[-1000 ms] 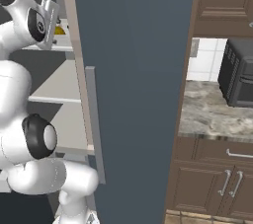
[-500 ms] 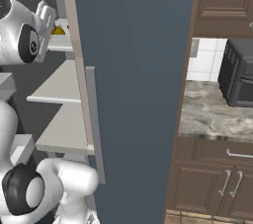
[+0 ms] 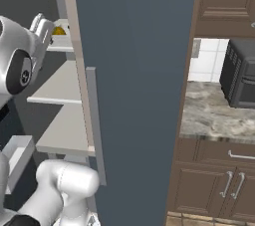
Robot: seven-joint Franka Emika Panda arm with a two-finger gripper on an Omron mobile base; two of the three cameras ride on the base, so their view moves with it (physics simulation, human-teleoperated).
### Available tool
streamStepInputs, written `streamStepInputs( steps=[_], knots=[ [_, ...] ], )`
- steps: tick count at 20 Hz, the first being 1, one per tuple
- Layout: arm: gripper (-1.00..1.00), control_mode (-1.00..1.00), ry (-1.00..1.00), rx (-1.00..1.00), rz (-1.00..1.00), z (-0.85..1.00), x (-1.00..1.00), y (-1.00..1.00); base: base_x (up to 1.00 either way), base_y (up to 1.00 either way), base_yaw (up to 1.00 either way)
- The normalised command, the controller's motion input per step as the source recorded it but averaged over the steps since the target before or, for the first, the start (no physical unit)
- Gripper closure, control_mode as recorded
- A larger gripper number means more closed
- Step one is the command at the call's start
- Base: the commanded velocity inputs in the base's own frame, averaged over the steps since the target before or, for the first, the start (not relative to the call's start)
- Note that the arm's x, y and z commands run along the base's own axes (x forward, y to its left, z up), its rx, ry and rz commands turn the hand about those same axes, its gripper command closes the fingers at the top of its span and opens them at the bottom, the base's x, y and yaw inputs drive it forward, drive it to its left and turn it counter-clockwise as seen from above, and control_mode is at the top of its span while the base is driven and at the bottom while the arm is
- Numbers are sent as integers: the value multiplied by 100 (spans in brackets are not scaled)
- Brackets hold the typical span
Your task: Take the lemon and broccoli out of the freezer and place them in the tupperware container on the counter. Then put the tupperware containing the vegetables back in the freezer.
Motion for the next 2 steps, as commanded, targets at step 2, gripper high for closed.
streamStepInputs(
  steps=[2],
  knots=[
    [-100,-100,1,3,-8,2,-100,-50,0,0,0]
  ],
)
